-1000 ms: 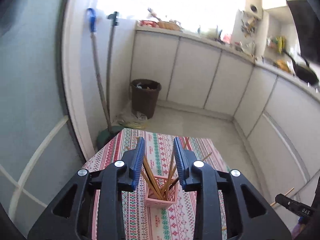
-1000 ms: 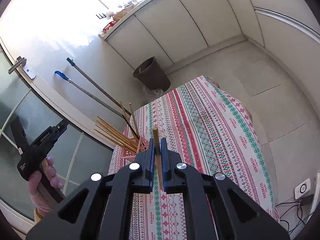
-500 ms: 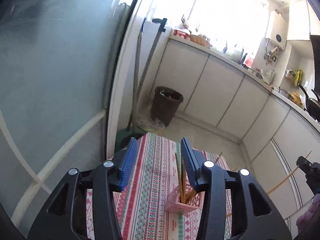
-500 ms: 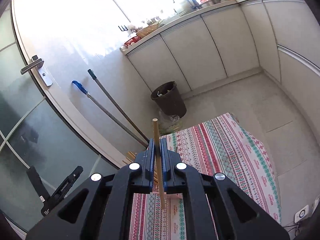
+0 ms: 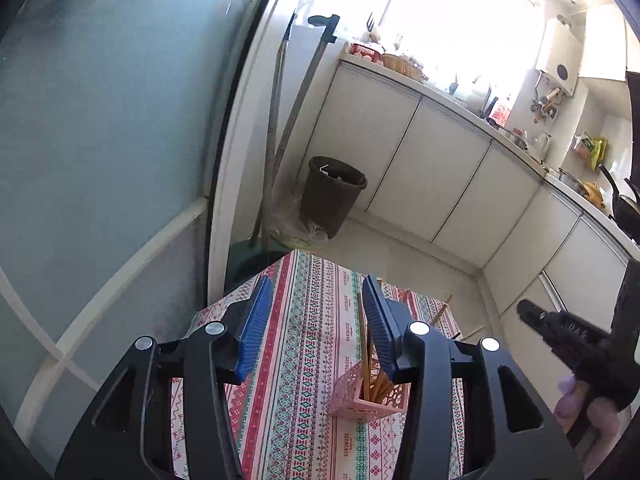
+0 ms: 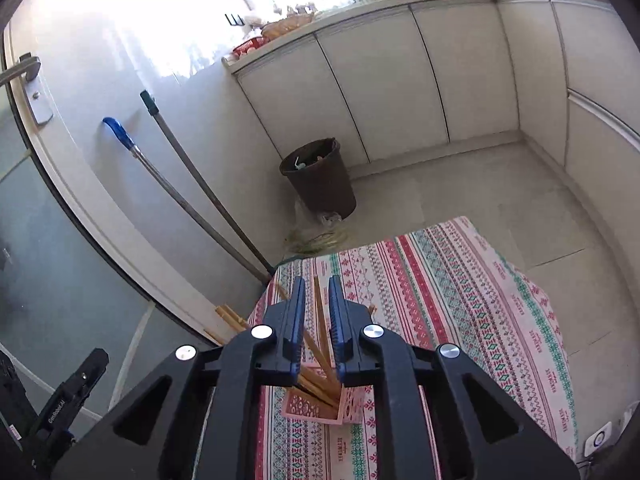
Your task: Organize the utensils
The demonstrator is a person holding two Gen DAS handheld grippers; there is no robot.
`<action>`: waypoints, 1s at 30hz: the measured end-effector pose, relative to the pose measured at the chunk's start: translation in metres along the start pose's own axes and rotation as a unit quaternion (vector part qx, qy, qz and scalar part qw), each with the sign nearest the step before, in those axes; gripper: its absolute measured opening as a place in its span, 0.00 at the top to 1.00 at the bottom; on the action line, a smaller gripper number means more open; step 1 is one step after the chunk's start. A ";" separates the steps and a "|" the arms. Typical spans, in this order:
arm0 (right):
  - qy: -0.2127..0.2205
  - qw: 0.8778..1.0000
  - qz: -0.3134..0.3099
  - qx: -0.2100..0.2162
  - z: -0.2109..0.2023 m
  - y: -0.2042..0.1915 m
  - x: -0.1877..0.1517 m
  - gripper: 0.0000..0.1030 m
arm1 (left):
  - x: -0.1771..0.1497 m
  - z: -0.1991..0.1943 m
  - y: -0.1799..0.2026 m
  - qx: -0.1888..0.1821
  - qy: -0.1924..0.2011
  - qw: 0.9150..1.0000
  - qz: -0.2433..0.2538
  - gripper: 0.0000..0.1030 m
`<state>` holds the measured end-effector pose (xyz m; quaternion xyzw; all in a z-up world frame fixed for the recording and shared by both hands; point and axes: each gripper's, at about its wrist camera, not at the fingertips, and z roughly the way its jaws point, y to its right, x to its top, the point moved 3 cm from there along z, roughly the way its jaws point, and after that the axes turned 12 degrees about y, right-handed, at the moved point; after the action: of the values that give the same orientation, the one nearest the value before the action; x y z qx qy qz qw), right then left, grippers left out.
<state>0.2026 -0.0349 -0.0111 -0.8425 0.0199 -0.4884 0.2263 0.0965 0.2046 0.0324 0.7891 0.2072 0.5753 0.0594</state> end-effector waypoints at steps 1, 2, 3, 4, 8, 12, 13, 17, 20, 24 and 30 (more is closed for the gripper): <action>0.002 1.000 -0.008 -0.003 -0.003 -0.001 -0.004 0.83 | -0.002 -0.001 0.004 -0.004 0.002 1.000 0.003 0.57; 0.006 1.000 -0.019 -0.010 -0.009 -0.001 -0.008 0.81 | -0.005 -0.002 0.010 -0.008 0.003 1.000 0.010 0.56; 0.012 0.999 -0.031 -0.019 -0.016 -0.001 -0.012 0.81 | -0.009 -0.004 0.017 -0.012 0.006 1.000 0.019 0.51; 0.016 0.999 -0.044 -0.028 -0.024 -0.002 -0.017 0.81 | -0.012 -0.005 0.024 -0.015 0.009 0.999 0.028 0.48; 0.036 0.991 -0.100 -0.080 -0.056 0.005 -0.038 0.65 | -0.031 -0.023 0.056 -0.011 0.052 0.996 0.074 0.25; 0.047 0.982 -0.133 -0.123 -0.085 0.023 -0.060 0.57 | -0.049 -0.046 0.082 -0.001 0.107 0.986 0.126 0.07; 0.052 0.981 -0.133 -0.132 -0.092 0.028 -0.064 0.54 | -0.054 -0.052 0.087 0.002 0.118 0.983 0.139 0.07; 0.072 0.977 -0.124 -0.157 -0.120 0.050 -0.077 0.32 | -0.077 -0.063 0.101 0.006 0.111 0.980 0.166 0.07; 0.077 0.975 -0.125 -0.169 -0.134 0.059 -0.085 0.25 | -0.089 -0.067 0.111 -0.022 0.096 0.980 0.174 0.07; 0.074 0.975 -0.108 -0.179 -0.148 0.072 -0.092 0.15 | -0.104 -0.079 0.118 -0.035 0.090 0.979 0.182 0.07; 0.082 0.974 -0.081 -0.192 -0.166 0.087 -0.112 0.06 | -0.125 -0.087 0.126 -0.027 0.070 0.974 0.215 0.07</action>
<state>0.0228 -0.1442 -0.0673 -0.8260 0.0635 -0.5598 0.0170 0.0162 0.0284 -0.0075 0.7713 0.0207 0.6334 -0.0593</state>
